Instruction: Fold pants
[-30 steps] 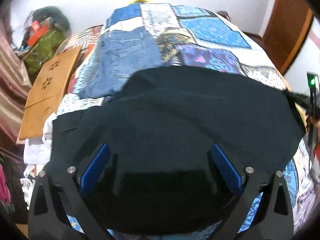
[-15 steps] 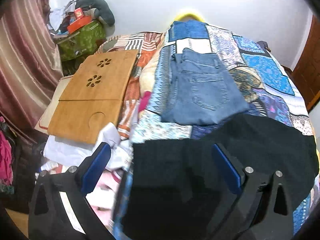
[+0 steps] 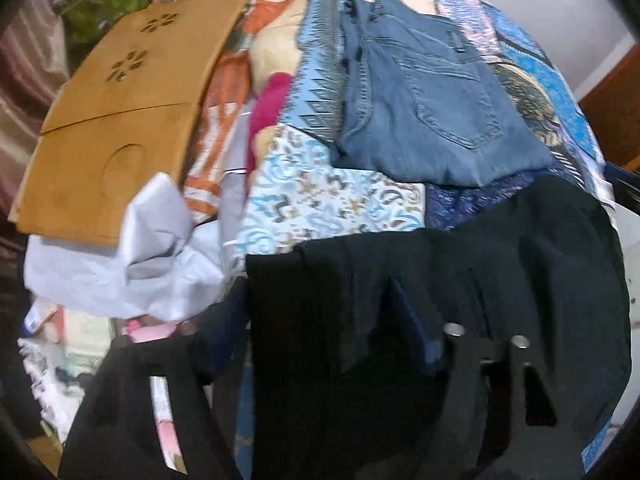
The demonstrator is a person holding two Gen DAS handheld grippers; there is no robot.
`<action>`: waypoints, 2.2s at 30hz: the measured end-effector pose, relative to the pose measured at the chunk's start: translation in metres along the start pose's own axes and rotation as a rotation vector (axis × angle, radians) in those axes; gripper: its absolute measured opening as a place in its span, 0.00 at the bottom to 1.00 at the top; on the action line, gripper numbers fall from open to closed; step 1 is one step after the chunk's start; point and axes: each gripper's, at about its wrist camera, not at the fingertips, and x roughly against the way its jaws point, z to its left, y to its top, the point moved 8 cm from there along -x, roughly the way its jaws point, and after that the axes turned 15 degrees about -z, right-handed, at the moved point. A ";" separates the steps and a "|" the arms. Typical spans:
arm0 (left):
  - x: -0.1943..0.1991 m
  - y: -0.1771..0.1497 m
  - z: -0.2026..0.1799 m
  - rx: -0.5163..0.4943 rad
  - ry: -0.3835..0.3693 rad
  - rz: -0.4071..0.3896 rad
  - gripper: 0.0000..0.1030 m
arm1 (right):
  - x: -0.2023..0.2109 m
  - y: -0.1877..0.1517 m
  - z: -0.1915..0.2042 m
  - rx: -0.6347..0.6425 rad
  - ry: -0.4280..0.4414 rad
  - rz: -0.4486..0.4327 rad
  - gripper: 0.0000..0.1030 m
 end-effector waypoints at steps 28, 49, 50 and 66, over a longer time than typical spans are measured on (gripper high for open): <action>0.103 0.000 0.002 -0.061 0.033 -0.182 0.44 | 0.031 -0.015 0.034 0.095 -0.072 0.020 0.35; 0.110 -0.105 -0.001 -0.159 0.197 -0.116 0.61 | 0.154 -0.161 0.032 -0.179 -0.150 -0.047 0.35; 0.119 -0.096 -0.004 -0.162 0.197 -0.138 0.61 | 0.163 -0.162 0.025 -0.189 -0.171 -0.055 0.35; 0.116 -0.039 -0.240 -0.296 -0.132 -0.205 0.64 | 0.285 -0.228 -0.117 -0.508 -0.518 -0.229 0.47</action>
